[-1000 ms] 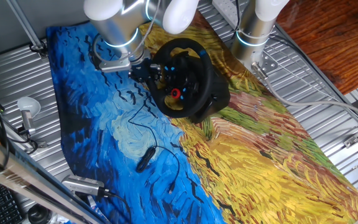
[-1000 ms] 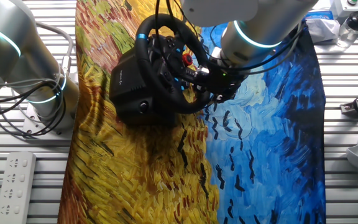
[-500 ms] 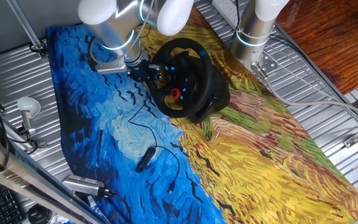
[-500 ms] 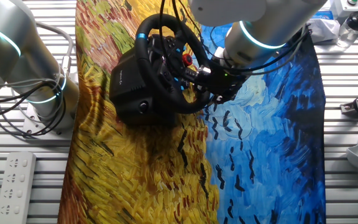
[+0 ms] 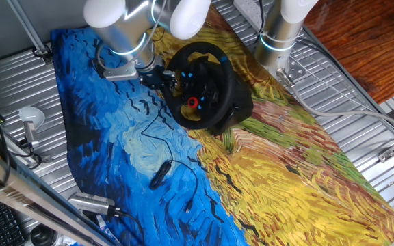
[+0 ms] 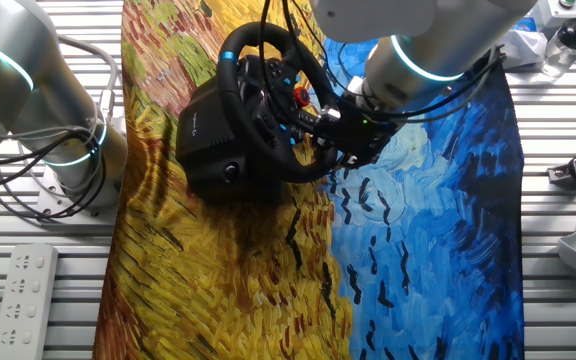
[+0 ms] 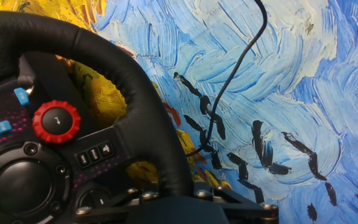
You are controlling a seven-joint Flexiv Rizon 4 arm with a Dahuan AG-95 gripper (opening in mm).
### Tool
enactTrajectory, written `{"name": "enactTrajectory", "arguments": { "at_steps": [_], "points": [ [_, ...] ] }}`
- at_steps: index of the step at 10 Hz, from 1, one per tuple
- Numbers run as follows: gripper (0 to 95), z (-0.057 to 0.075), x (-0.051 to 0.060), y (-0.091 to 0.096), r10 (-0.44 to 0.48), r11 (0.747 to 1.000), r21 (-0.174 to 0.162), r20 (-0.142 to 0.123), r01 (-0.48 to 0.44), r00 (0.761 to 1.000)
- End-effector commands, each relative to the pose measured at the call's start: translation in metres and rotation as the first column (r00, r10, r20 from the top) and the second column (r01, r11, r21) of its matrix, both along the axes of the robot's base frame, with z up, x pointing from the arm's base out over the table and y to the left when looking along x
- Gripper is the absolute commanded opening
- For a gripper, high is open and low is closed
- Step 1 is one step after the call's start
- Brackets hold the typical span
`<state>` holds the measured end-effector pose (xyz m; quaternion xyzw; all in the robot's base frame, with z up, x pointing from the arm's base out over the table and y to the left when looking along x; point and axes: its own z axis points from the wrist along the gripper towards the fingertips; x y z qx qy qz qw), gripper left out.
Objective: Rotate the steering wheel 90 degrees clockwise
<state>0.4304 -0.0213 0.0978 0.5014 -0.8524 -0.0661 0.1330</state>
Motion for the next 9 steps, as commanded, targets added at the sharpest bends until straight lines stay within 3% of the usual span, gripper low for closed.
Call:
{"name": "enactTrajectory", "arguments": {
  "at_steps": [1,9],
  "points": [
    [0.0,0.0005,-0.0006,-0.0014,-0.004,1.0,-0.005,-0.006,0.004,1.0],
    [0.0,0.0026,-0.0047,-0.0081,-0.043,0.999,-0.02,-0.022,0.042,0.999]
  ]
}}
